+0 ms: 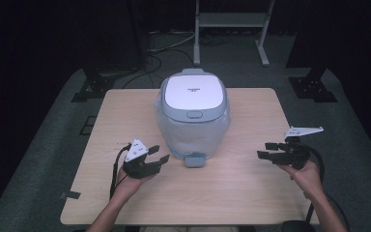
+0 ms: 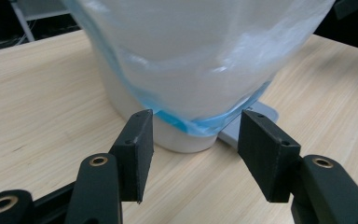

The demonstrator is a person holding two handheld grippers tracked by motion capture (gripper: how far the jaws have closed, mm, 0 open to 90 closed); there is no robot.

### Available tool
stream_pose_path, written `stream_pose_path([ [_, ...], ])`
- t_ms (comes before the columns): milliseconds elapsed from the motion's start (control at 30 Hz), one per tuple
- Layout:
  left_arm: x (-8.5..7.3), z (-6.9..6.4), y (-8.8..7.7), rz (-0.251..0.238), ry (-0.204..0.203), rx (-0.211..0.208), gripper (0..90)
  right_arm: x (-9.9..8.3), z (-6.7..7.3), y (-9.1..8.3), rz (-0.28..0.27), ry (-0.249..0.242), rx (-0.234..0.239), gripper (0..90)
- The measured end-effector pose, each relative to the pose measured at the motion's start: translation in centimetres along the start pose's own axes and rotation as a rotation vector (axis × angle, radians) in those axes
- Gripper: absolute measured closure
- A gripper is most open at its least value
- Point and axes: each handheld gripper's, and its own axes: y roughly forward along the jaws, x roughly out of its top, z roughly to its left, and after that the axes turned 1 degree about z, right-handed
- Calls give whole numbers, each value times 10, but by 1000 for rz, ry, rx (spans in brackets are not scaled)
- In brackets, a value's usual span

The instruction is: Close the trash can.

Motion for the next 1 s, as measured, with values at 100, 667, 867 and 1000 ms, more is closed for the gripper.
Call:
stream_pose_path([
  [100, -2, 4, -4, -7, -9, 12, 445, -4, 0, 0, -3, 5, -1, 377],
  [667, -21, 26, -26, -15, -60, 86, 413, -25, 3, -4, -7, 16, -19, 356],
  [867, -26, 30, -36, -23, -78, 104, 394, -31, 7, -4, -16, 13, -23, 346],
  [1000, -32, 33, -41, -28, -96, 116, 373, -36, 10, -2, -14, 8, -34, 318],
])
